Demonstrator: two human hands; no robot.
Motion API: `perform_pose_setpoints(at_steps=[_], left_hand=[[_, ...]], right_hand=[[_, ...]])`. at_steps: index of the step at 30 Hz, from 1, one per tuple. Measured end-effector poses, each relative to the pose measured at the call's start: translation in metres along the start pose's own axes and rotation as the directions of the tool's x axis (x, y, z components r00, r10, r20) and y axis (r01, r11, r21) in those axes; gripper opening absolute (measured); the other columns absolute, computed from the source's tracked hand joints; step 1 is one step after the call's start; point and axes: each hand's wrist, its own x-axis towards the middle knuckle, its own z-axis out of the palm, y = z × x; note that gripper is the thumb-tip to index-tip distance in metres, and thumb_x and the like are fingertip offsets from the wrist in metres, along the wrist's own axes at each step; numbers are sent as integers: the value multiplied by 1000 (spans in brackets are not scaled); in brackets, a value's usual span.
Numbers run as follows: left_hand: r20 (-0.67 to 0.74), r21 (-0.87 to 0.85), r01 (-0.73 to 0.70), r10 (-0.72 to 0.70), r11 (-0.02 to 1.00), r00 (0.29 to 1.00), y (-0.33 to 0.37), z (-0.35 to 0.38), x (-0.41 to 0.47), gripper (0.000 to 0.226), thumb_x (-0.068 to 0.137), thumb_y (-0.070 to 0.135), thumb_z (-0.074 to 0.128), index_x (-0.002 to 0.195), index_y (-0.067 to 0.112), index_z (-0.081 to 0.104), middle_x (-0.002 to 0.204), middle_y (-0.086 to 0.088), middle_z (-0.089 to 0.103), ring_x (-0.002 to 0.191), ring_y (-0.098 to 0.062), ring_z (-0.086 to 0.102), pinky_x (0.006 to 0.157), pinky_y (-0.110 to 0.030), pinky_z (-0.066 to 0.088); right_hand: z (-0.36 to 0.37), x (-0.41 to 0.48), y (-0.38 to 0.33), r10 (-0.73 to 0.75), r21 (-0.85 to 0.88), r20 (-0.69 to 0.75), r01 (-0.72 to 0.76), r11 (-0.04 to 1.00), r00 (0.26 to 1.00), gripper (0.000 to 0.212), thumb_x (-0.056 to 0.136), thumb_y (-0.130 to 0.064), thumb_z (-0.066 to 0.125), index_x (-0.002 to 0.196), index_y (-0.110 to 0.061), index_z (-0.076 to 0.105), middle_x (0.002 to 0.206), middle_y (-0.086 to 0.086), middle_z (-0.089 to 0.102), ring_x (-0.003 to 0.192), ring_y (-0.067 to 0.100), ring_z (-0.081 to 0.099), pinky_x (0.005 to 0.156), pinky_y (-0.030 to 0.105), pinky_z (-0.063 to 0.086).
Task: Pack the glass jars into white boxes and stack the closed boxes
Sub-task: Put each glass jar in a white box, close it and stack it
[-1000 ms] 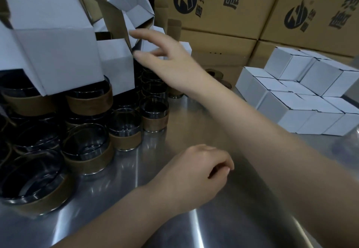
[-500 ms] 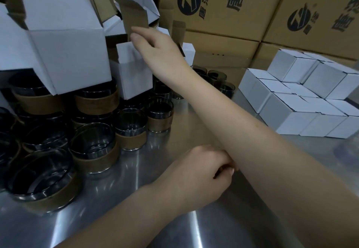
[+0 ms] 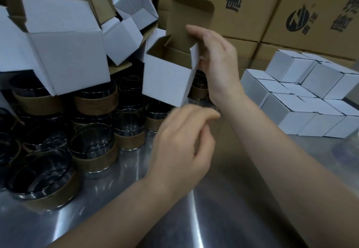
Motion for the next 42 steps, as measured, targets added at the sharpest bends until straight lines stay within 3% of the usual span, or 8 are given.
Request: perform_pose_setpoints(at_steps=[6, 11, 15, 18, 21, 23, 30, 42], left_hand=[[-221, 52, 102, -88, 993, 971, -6, -8, 8, 43, 79, 12, 55, 121, 2, 53, 129, -14, 42, 122, -21, 42, 99, -41, 41], [-74, 2, 231, -230, 973, 970, -9, -4, 6, 68, 79, 23, 63, 141, 14, 35, 147, -12, 27, 137, -13, 27, 112, -26, 30], [63, -22, 259, -257, 966, 964, -13, -2, 4, 79, 80, 33, 66, 145, 35, 23, 155, 1, 18, 143, -4, 19, 112, -29, 31], [117, -36, 251, -245, 967, 962, -15, -1, 3, 78, 81, 36, 65, 147, 37, 24, 155, 5, 16, 143, 2, 15, 111, -28, 33], [144, -16, 228, -223, 974, 964, -16, 0, 3, 76, 82, 36, 64, 145, 40, 23, 155, 6, 16, 141, 6, 14, 105, -4, 23], [156, -20, 232, -226, 973, 962, -17, 0, 3, 76, 82, 37, 64, 145, 44, 21, 154, 11, 14, 139, 9, 14, 104, -3, 23], [249, -21, 257, -244, 966, 937, -16, 0, 0, 87, 78, 39, 67, 144, 54, 12, 147, 16, 15, 132, 8, 25, 98, 3, 24], [204, -26, 346, -333, 938, 920, -25, 4, -2, 81, 71, 29, 81, 131, 45, 29, 133, 23, 33, 122, 15, 33, 100, -9, 34]], right_hand=[[-23, -17, 7, 35, 116, -34, -31, 993, 999, 31, 93, -22, 47, 89, -20, 78, 99, 0, 74, 96, 12, 68, 76, 22, 53], [-34, -33, 9, 104, 136, -22, -100, 986, 994, 34, 95, -25, 47, 79, -17, 76, 88, -3, 74, 88, 9, 68, 77, 23, 53], [-37, -34, 7, 118, 120, -16, -116, 986, 993, 34, 90, -30, 48, 73, -20, 76, 84, -4, 73, 87, 9, 67, 81, 27, 51], [-40, -33, 6, 118, 146, 15, -119, 982, 993, 34, 88, -31, 50, 69, -22, 76, 85, 0, 72, 93, 16, 66, 91, 37, 51], [-42, -30, 7, 139, 185, 47, -145, 972, 989, 33, 86, -33, 51, 68, -21, 76, 89, 5, 70, 102, 27, 61, 107, 52, 42], [-45, -29, 9, 146, 182, 74, -157, 971, 987, 33, 86, -34, 51, 67, -22, 76, 89, 5, 70, 103, 27, 60, 109, 54, 39], [-52, -28, 15, 178, 149, 252, -220, 964, 951, 37, 89, -34, 50, 68, -17, 76, 82, 5, 72, 90, 22, 66, 86, 35, 49], [-52, -31, 34, 327, 74, 123, -338, 938, 937, 45, 83, -39, 51, 44, -18, 59, 62, 7, 58, 72, 20, 60, 79, 32, 45]])
